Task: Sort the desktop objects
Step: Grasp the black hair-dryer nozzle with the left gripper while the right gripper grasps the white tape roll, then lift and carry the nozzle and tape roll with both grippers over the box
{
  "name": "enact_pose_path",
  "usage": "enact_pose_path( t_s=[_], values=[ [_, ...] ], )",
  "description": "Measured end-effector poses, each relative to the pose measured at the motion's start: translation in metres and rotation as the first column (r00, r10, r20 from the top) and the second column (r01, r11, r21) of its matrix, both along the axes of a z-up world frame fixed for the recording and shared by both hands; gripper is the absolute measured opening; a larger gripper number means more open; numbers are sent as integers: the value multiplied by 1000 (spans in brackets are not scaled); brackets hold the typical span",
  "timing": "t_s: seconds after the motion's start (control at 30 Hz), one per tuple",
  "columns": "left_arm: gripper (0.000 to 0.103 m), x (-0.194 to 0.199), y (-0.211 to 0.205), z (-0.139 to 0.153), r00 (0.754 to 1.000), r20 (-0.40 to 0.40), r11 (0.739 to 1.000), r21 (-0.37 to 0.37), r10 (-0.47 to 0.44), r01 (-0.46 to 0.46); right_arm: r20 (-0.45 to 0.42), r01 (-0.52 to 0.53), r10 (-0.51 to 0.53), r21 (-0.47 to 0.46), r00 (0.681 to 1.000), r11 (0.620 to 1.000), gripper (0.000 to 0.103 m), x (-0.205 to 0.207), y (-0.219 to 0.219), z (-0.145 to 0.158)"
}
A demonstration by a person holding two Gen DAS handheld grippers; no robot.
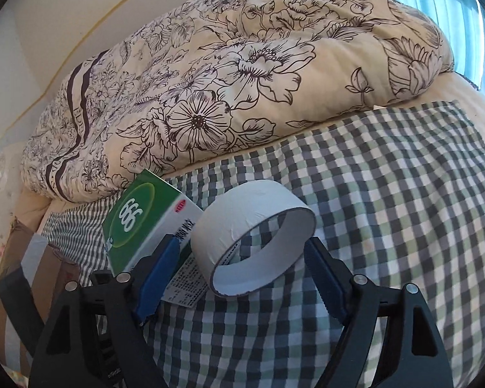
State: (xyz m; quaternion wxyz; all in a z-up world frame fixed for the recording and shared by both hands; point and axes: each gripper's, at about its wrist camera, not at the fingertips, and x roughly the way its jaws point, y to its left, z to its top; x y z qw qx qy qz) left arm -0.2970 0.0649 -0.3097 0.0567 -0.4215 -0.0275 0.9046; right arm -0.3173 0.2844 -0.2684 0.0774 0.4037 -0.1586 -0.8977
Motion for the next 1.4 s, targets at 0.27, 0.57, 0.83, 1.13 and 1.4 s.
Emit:
enact_pose_path(
  t_s=[0.27,0.57,0.83,1.13,1.4],
  values=[
    [81,2,-3,1,1000,-16,1000,22,6,-5,16,16,-17,21,1000,1000,79,-1,-2,-8],
    [81,3,-6,0,1000,-18,999,37,5,-5,-4,-51,51,-3,999,999,14,-7,-20,-6],
    [81,8,-8,7,1000,-29,1000,29,9,-9,-10,-59,60,25,998,998,4,5,-25,1],
    [81,31,-5,36,998,-57,1000,1,0,0,-37,-41,43,50,998,998,4,38,-20,35],
    [81,67,-9,91,992,-122,1000,-3,7,-7,-81,-9,12,40,997,999,4,90,-12,81]
  ],
)
